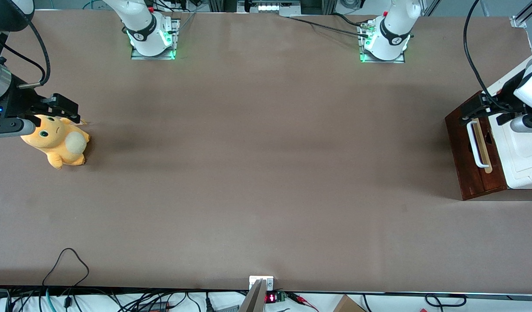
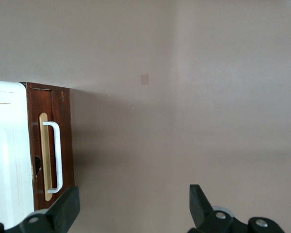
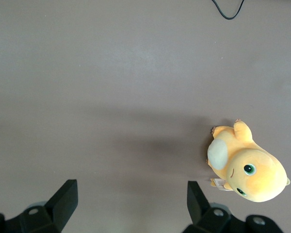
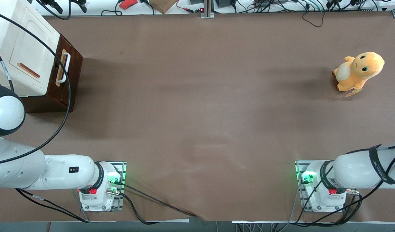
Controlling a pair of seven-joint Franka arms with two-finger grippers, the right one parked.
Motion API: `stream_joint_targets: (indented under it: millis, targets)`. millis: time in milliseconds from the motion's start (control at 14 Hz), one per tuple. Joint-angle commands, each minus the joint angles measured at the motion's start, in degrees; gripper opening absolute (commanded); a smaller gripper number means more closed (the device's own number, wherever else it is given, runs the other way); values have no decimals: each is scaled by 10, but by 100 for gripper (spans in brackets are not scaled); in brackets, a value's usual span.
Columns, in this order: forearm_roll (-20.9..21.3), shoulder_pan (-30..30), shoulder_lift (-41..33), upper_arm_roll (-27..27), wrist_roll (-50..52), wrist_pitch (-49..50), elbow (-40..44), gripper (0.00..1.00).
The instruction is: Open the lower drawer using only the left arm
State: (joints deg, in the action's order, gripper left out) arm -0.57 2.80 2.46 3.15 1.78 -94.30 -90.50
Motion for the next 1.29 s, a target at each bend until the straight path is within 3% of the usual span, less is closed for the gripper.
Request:
stream_joint_targets:
  millis: [0,860,1218]
  targets:
    - [-5,-1,0,-1,-16,15,11,100]
    - [0,0,32,-4,-10,45,18,100]
    - [102,-16,61,3,-1,74,18,100]
